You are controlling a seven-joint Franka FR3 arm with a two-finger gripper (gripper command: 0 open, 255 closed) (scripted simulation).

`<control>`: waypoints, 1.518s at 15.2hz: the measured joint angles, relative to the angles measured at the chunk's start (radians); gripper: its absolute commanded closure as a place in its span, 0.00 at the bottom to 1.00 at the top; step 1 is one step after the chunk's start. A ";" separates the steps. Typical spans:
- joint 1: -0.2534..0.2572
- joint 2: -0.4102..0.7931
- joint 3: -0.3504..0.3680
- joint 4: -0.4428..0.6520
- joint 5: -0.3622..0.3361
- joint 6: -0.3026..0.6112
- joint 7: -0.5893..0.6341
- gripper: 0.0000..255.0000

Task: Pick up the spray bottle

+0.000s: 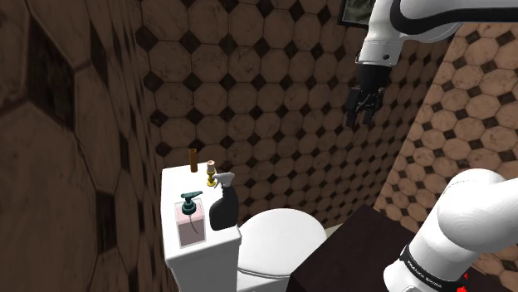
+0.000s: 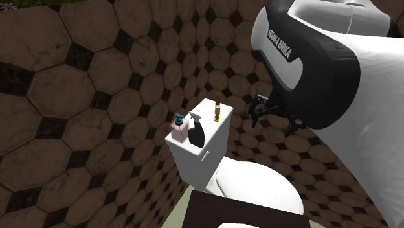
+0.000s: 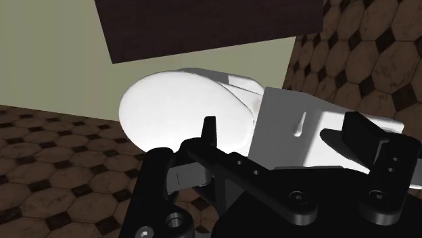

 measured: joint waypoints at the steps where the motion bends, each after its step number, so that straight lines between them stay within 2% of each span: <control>1: 0.000 0.000 0.000 0.000 0.000 0.000 0.000 0.00; 12: 0.108 0.432 0.072 0.201 -0.069 0.129 -0.172 0.00; 23: 0.211 0.876 0.182 0.504 -0.203 0.156 -0.297 0.00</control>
